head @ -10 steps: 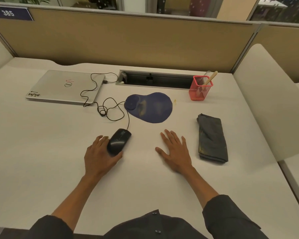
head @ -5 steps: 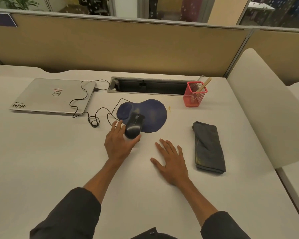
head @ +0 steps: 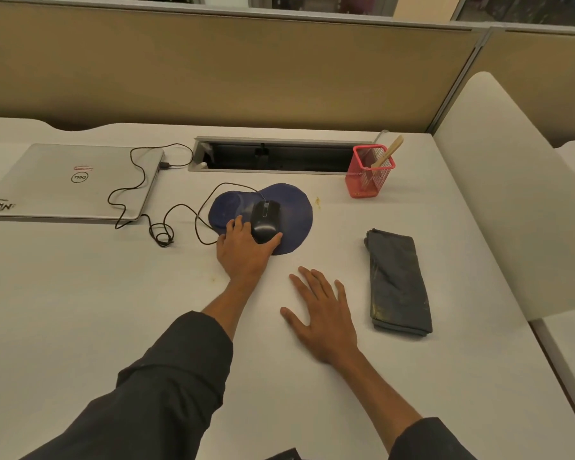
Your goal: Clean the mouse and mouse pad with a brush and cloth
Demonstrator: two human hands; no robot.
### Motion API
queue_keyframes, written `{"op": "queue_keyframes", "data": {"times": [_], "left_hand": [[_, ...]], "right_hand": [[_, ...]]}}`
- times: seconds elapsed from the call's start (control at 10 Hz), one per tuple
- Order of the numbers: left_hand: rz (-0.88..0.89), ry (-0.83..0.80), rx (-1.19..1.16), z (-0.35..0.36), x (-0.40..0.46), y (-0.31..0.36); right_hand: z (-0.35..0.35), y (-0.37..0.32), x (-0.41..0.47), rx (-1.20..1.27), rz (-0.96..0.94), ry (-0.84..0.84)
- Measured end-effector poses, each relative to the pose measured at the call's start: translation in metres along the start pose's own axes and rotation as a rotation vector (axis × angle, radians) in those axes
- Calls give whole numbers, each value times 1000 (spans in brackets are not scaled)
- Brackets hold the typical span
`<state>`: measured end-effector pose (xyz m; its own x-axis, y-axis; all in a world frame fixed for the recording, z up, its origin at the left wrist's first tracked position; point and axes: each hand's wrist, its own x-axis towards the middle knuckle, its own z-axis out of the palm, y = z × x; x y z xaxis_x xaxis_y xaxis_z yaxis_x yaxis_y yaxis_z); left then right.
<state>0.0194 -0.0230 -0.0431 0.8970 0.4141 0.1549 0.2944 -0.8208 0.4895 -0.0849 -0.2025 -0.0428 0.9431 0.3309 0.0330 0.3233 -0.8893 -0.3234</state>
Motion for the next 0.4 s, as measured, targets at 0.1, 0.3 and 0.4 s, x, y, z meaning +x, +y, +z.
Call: {"op": "queue_keyframes", "data": {"times": [0.1, 0.3, 0.4], "left_hand": [[-6, -29, -7, 0, 0, 1], [147, -103, -44, -16, -28, -18], [361, -189, -2, -35, -65, -48]], "right_hand": [[-1, 1, 1, -18, 20, -6], [1, 0, 3, -86, 103, 18], [3, 0, 5, -81, 118, 0]]}}
